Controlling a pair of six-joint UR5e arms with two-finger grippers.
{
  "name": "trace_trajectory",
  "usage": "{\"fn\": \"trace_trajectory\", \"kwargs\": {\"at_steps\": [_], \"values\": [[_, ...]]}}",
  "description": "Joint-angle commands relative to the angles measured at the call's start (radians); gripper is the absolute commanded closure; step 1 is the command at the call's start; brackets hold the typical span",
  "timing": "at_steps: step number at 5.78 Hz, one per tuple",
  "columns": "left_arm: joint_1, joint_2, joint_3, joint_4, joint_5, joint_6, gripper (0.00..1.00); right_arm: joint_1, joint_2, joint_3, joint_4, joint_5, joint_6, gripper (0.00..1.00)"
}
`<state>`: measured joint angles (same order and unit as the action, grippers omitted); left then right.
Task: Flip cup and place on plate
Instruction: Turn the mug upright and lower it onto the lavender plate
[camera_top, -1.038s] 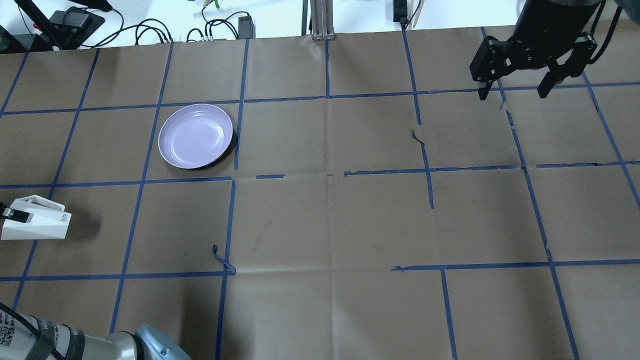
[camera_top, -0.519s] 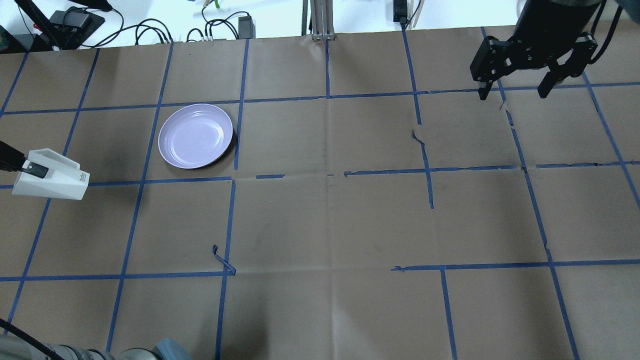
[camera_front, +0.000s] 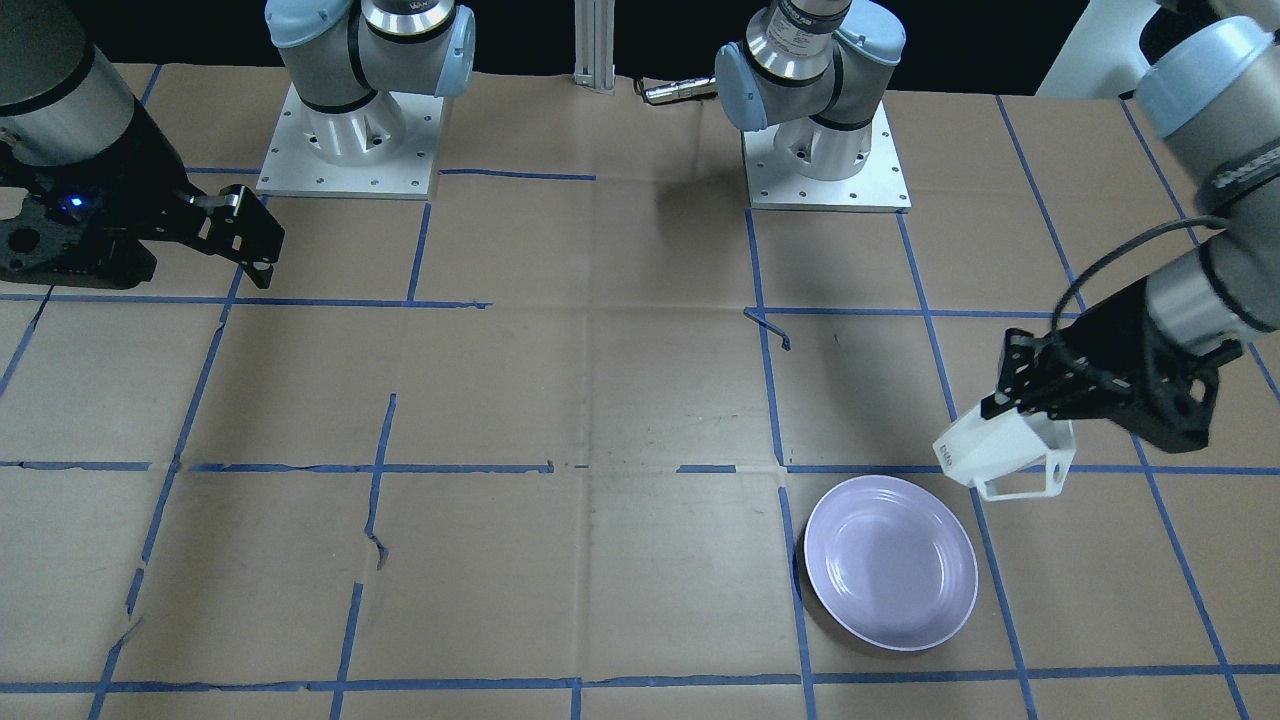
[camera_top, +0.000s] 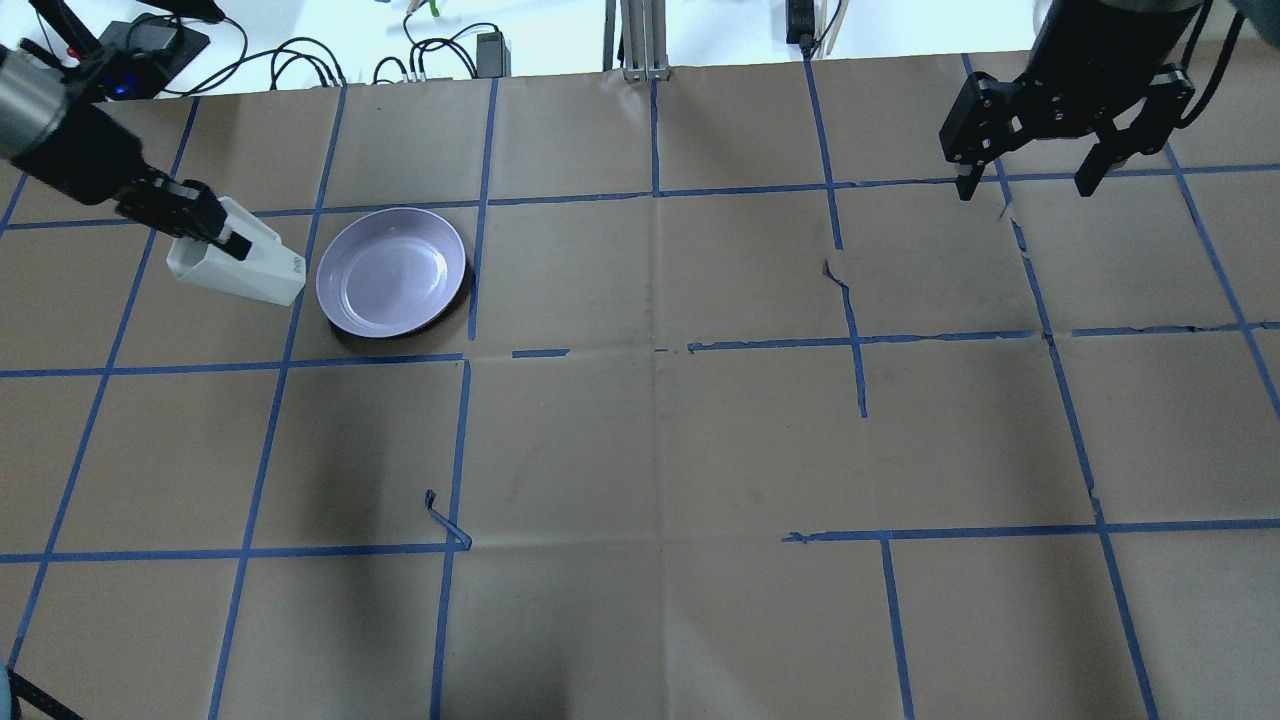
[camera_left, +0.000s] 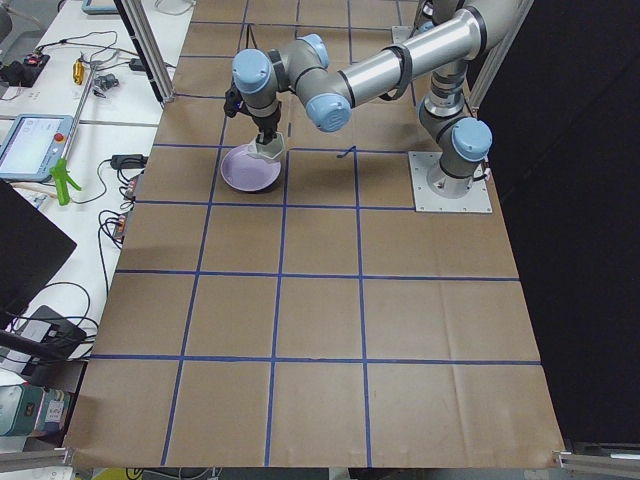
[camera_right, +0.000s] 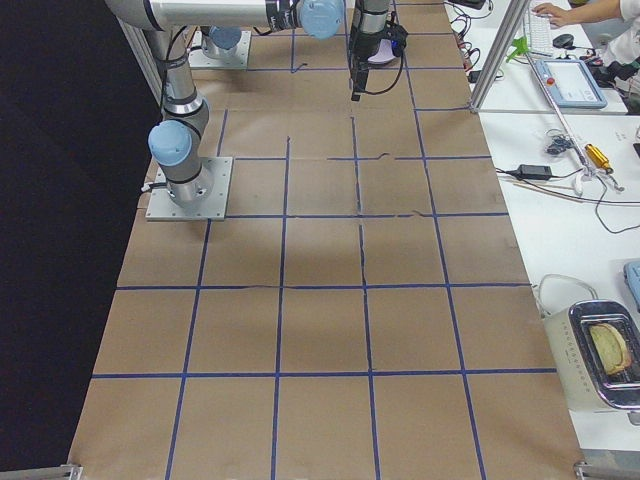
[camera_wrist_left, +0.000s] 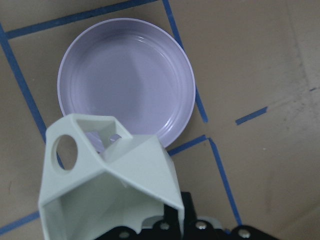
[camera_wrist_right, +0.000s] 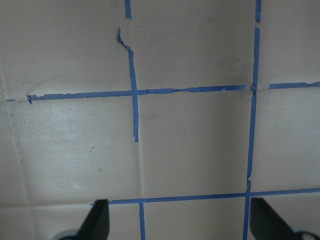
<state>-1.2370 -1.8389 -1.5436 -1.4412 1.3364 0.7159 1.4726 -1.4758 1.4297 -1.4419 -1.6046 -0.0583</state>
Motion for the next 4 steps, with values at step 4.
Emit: {"fn": "trace_trajectory", "kwargs": {"at_steps": [4], "values": [[-0.214, -0.174, -0.009, 0.246, 0.207, -0.03, 0.98, 0.0, 0.0, 0.0, 0.0, 0.0, 0.0, 0.0]]}}
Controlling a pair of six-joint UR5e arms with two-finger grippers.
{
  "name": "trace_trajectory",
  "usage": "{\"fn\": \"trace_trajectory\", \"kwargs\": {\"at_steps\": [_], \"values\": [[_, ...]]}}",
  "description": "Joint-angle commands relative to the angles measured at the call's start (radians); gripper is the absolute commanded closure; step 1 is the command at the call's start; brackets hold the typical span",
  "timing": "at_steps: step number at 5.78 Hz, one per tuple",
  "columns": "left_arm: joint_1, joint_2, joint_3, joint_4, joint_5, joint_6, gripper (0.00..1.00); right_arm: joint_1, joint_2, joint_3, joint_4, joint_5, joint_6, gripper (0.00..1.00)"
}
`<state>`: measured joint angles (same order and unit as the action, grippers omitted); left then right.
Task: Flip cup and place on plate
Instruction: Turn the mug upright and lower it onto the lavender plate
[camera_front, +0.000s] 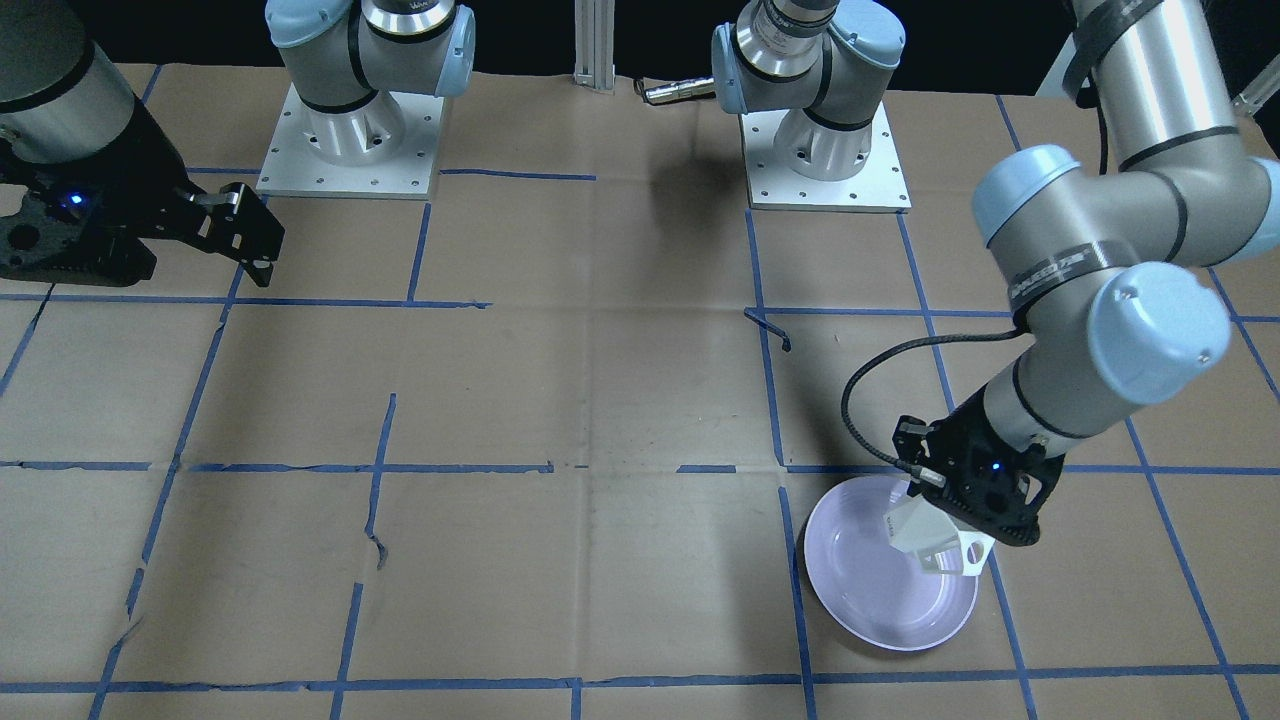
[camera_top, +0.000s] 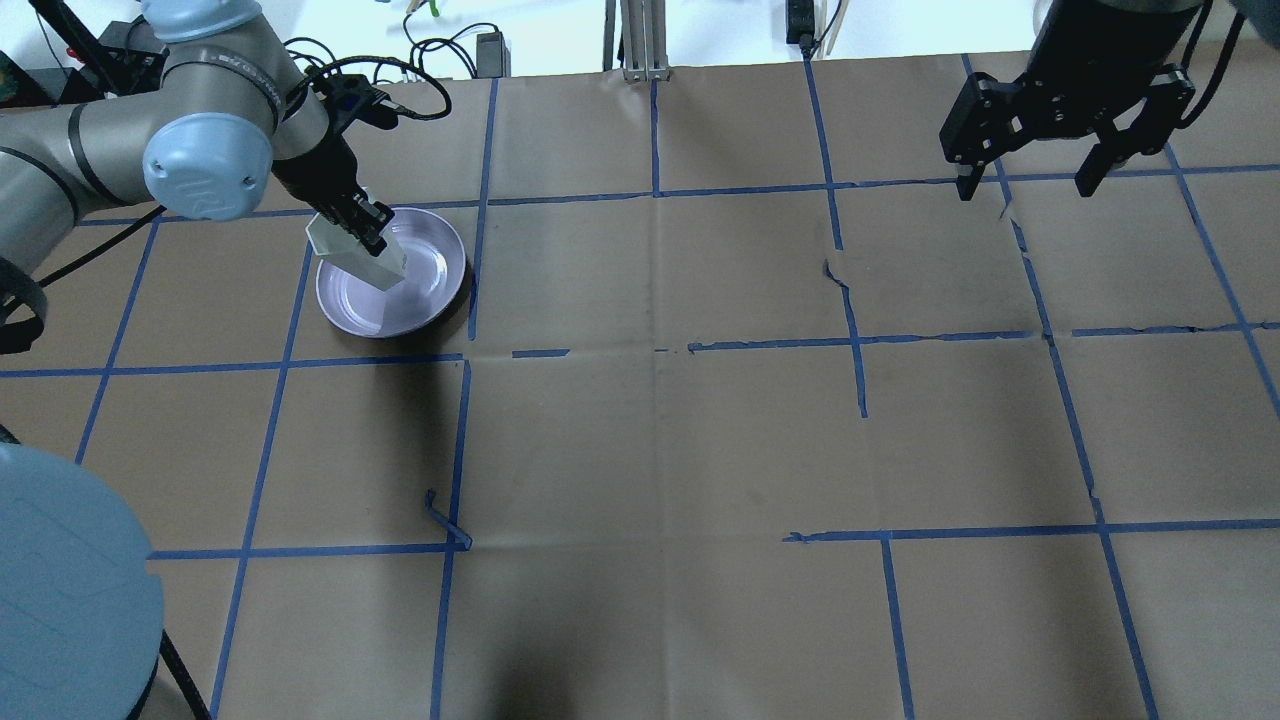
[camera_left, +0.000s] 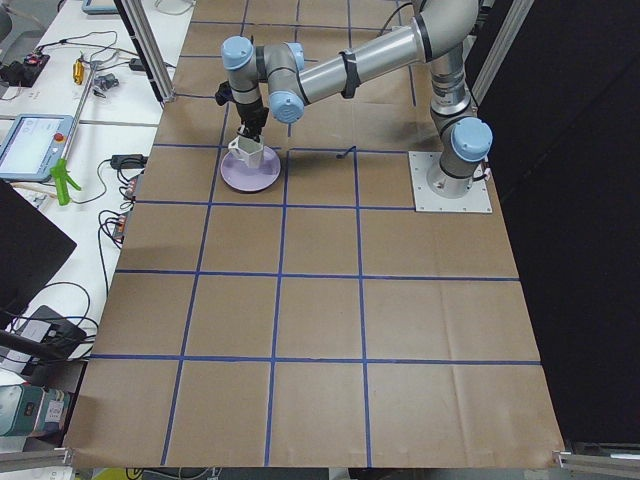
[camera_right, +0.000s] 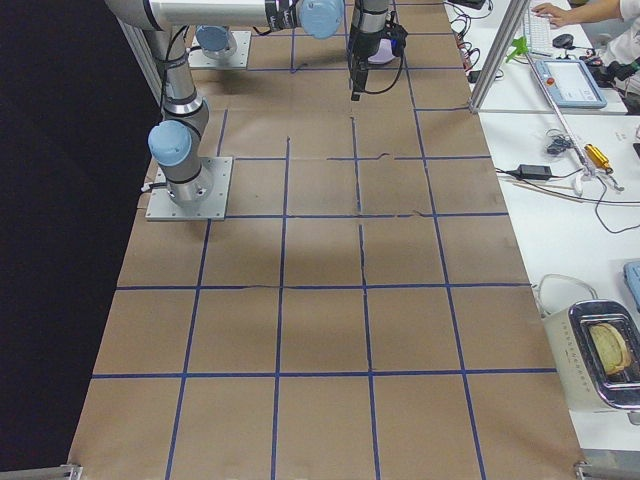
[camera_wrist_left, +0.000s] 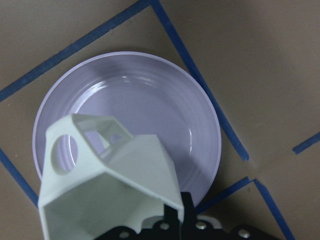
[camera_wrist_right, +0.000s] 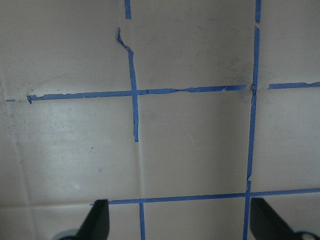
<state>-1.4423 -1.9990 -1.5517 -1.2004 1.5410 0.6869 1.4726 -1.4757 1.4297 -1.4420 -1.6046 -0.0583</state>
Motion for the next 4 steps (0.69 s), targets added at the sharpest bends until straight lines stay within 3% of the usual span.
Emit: {"fn": "trace_trajectory", "kwargs": {"at_steps": [1, 2, 3, 4], "values": [[-0.01, -0.038, -0.002, 0.007, 0.017, -0.003, 0.97, 0.0, 0.0, 0.0, 0.0, 0.0, 0.0, 0.0], [-0.012, -0.053, -0.002, 0.016, 0.03, -0.01, 0.96, 0.0, 0.0, 0.0, 0.0, 0.0, 0.0, 0.0], [-0.012, -0.064, -0.002, 0.016, 0.03, -0.019, 0.82, 0.0, 0.0, 0.0, 0.0, 0.0, 0.0, 0.0], [-0.012, -0.067, -0.002, 0.016, 0.03, -0.02, 0.21, 0.0, 0.0, 0.0, 0.0, 0.0, 0.0, 0.0]]}}
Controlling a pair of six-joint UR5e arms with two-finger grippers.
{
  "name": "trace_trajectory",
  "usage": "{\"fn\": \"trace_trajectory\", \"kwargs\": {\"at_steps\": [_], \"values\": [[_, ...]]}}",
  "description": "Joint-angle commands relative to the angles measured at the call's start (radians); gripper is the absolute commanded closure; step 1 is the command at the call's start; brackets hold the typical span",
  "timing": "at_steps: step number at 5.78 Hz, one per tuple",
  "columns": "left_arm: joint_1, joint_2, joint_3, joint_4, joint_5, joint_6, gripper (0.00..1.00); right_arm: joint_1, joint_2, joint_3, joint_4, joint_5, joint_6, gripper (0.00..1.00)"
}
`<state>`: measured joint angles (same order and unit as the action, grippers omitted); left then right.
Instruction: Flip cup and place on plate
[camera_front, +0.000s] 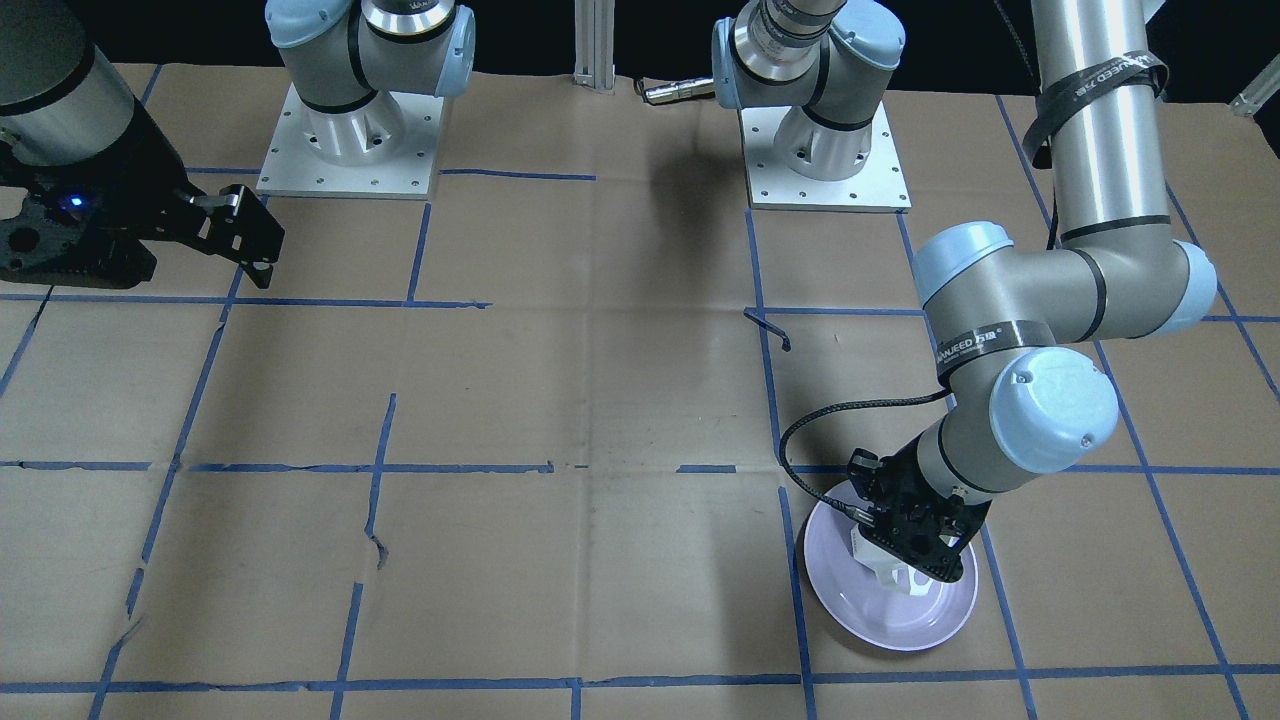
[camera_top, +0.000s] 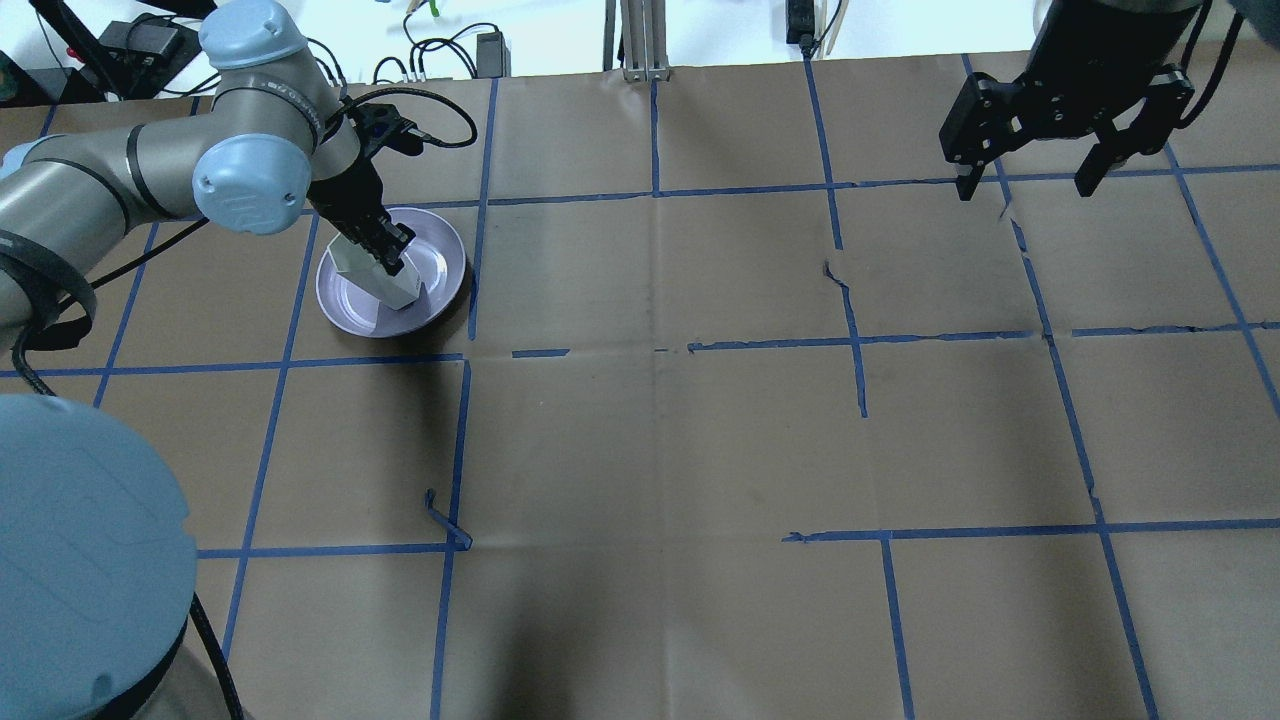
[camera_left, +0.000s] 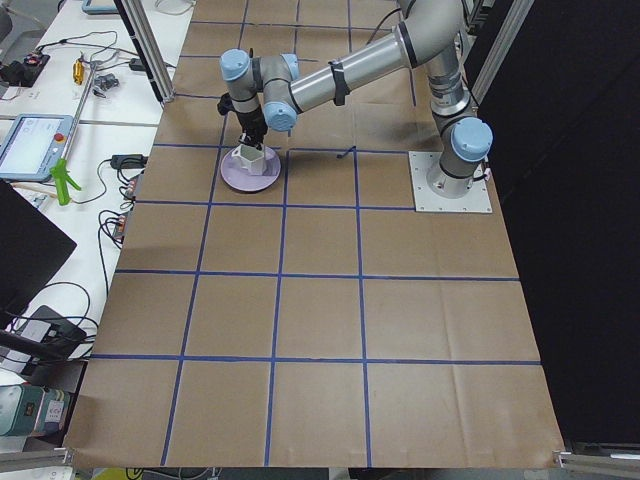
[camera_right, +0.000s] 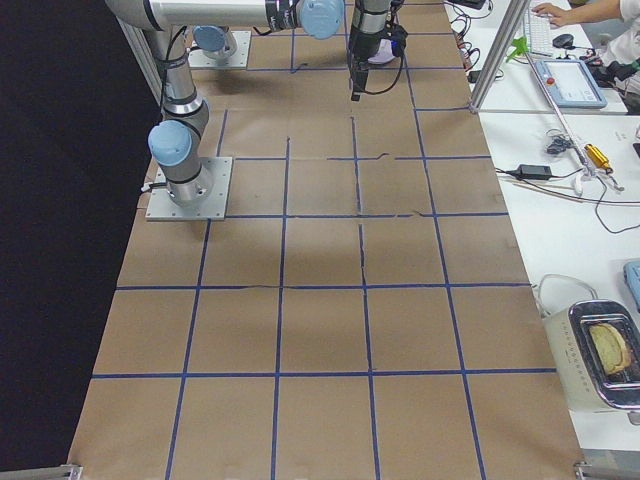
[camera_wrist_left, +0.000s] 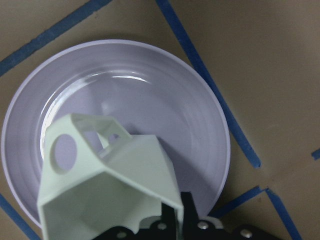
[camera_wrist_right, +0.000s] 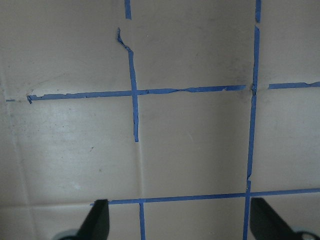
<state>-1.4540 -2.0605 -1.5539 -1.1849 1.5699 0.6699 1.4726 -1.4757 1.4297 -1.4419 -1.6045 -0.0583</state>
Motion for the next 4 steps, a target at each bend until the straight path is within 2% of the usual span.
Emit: {"fn": "trace_trajectory", "kwargs": {"at_steps": [1, 2, 4], "values": [[0.0, -0.004, 0.0, 0.001, -0.001, -0.001, 0.01, 0.0, 0.0, 0.0, 0.0, 0.0, 0.0, 0.0], [0.0, 0.006, 0.004, 0.001, -0.008, -0.009, 0.01, 0.0, 0.0, 0.0, 0.0, 0.0, 0.0, 0.0], [-0.032, 0.064, 0.031, -0.018, -0.01, -0.199, 0.01, 0.0, 0.0, 0.0, 0.0, 0.0, 0.0, 0.0]]}}
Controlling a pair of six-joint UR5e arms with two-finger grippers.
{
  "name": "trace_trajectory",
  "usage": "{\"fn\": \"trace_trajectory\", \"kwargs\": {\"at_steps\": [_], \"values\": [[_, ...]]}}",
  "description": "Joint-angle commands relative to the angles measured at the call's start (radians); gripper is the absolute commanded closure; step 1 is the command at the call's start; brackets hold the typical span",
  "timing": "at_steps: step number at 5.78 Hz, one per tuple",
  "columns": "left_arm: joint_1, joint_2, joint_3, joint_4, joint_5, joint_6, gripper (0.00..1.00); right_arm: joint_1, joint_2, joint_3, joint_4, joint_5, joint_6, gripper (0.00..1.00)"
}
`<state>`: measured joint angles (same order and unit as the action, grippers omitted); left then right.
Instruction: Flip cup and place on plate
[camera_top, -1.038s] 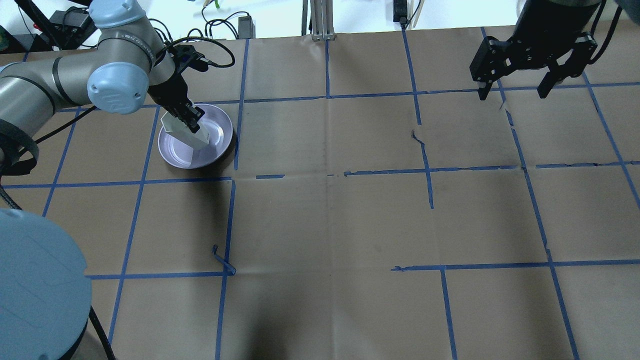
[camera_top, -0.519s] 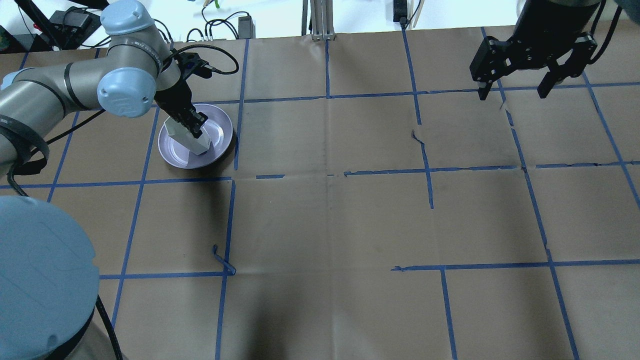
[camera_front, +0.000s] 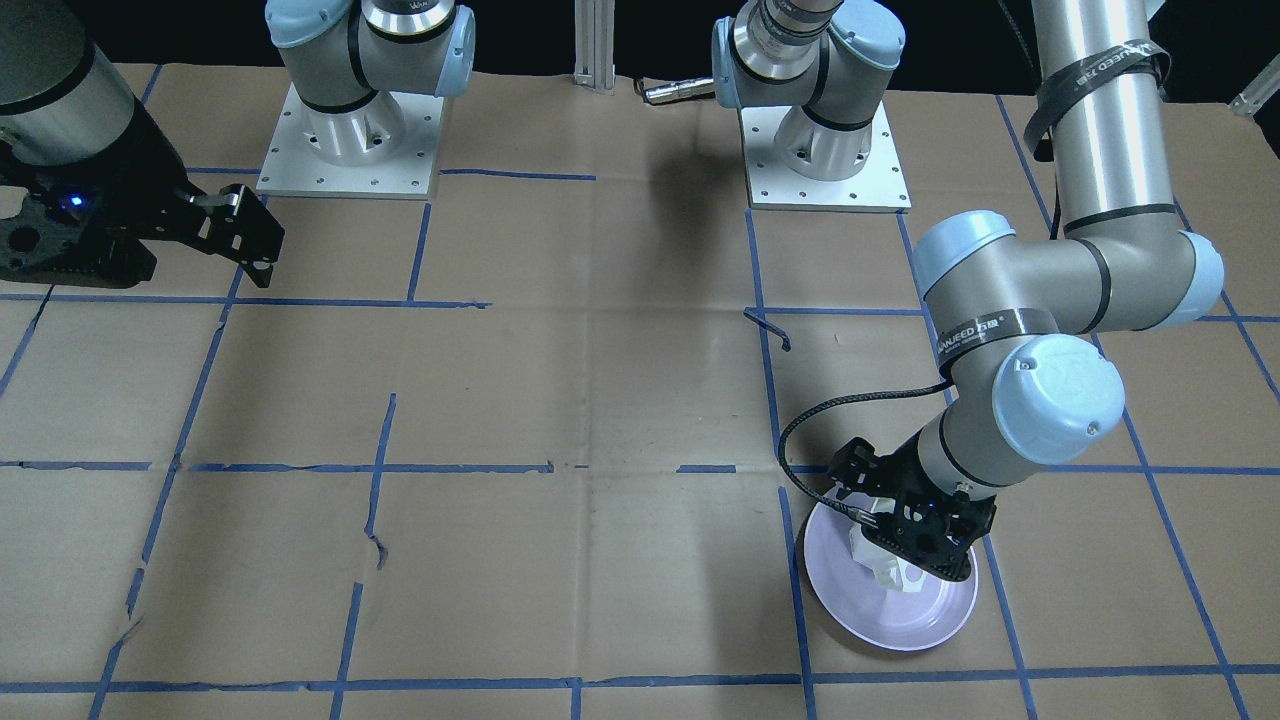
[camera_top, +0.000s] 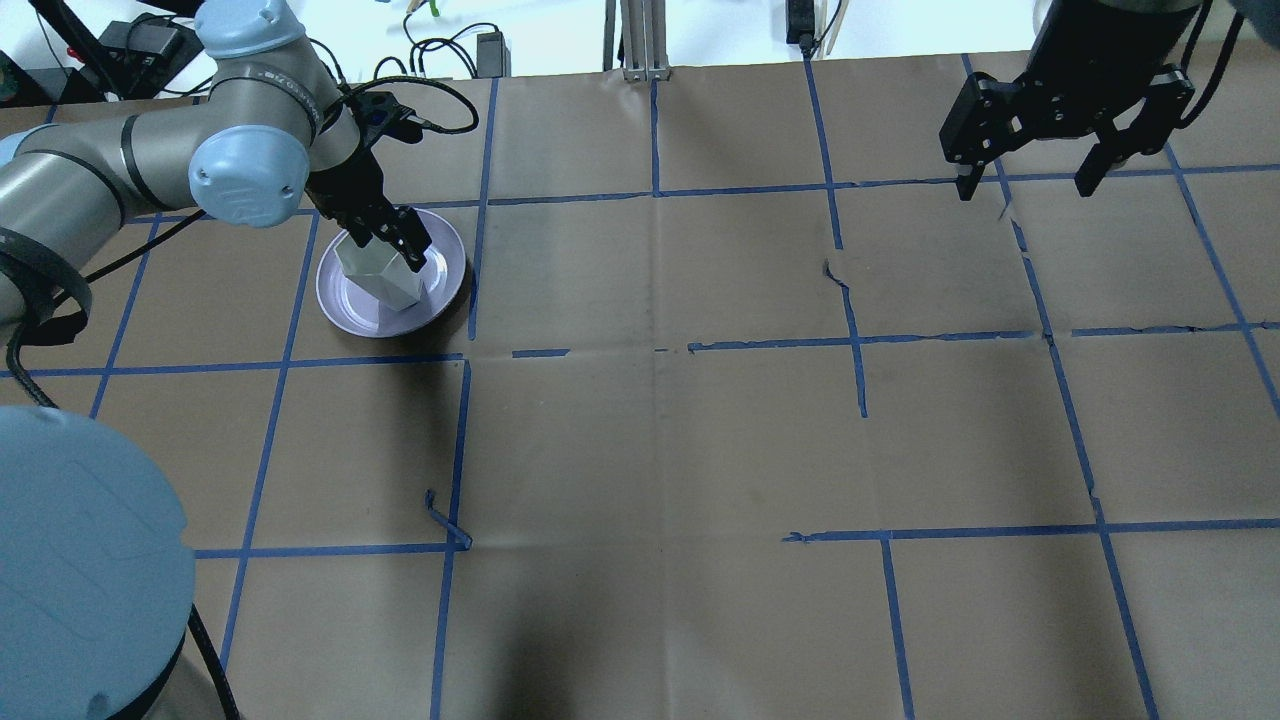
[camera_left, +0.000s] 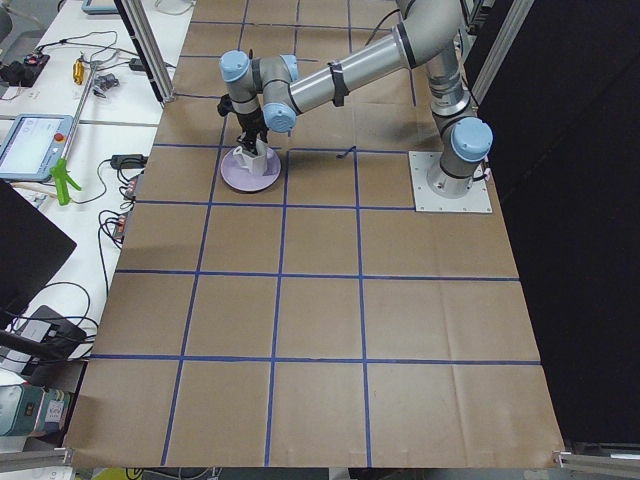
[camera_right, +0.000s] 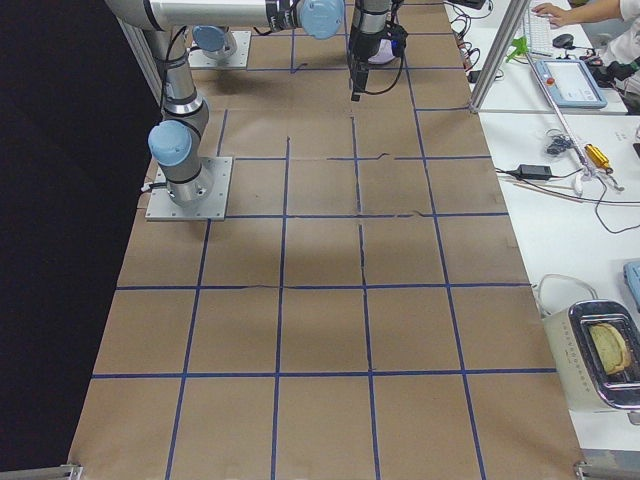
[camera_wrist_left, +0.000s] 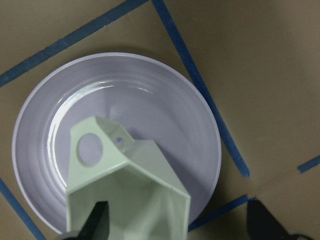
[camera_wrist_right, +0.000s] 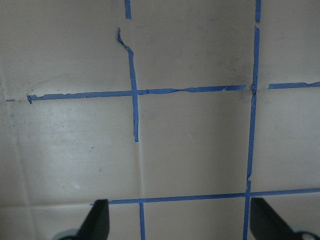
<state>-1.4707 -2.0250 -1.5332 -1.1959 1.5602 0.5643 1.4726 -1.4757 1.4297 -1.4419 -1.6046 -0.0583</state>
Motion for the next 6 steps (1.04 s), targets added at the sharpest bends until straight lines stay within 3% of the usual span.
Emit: {"fn": "trace_trajectory", "kwargs": {"at_steps": [1, 3, 6], "values": [[-0.048, 0.09, 0.01, -0.055, 0.001, -0.21, 0.01, 0.0, 0.0, 0.0, 0.0, 0.0, 0.0, 0.0], [-0.095, 0.228, 0.01, -0.21, 0.001, -0.392, 0.01, 0.0, 0.0, 0.0, 0.0, 0.0, 0.0, 0.0], [-0.114, 0.412, -0.011, -0.388, 0.011, -0.417, 0.01, 0.0, 0.0, 0.0, 0.0, 0.0, 0.0, 0.0]]}}
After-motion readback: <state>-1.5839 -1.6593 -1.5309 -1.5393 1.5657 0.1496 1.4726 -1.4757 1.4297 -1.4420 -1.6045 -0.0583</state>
